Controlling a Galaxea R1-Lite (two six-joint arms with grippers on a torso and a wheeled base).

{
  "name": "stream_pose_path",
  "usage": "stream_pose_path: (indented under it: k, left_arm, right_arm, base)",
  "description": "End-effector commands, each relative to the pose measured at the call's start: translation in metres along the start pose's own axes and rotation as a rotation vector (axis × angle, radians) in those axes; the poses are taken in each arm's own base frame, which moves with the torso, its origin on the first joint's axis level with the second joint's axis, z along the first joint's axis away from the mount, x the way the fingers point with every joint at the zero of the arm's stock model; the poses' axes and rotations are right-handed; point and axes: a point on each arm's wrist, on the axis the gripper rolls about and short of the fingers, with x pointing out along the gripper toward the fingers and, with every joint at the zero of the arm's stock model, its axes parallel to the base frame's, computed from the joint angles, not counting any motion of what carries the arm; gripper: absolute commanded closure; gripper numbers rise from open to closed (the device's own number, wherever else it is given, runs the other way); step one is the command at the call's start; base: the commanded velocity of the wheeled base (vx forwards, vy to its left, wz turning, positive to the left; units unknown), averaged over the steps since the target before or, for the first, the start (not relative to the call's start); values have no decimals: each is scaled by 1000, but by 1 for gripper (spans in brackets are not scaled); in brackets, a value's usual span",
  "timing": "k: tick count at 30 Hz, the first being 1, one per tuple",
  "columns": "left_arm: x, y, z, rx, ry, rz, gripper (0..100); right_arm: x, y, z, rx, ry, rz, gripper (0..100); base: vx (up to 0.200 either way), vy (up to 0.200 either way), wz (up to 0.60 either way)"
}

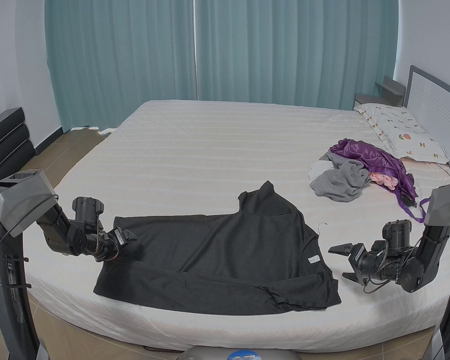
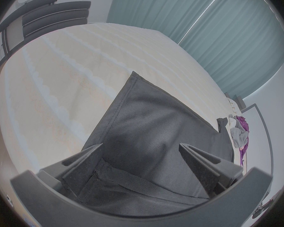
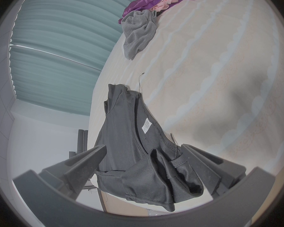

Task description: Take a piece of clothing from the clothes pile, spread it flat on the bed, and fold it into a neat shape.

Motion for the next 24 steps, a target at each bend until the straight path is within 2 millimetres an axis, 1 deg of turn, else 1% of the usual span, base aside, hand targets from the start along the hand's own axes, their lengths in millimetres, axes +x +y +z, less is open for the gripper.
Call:
stream_pose_path:
  k: [1,3,17,19,24]
  left_arm:
    - [1,2,-2,-2,7,6,0]
    - [0,4,-6,-2,19,13,0]
    - [0,7,-9,7,21,38,0]
    - [3,9,-11,27,12,68,0]
    - [4,9,-11,28,12,74,0]
  right_arm:
    - [0,0,0,0,1,0,0]
    - [0,0,0,-1,0,1,0]
    - [0,0,0,-1,0,1,0]
    - [0,0,0,0,1,0,0]
    - [0,0,0,0,1,0,0]
  base:
    - [0,0,0]
    - [0,0,0]
    - [0,0,0]
    - [0,0,0]
    - [0,0,0]
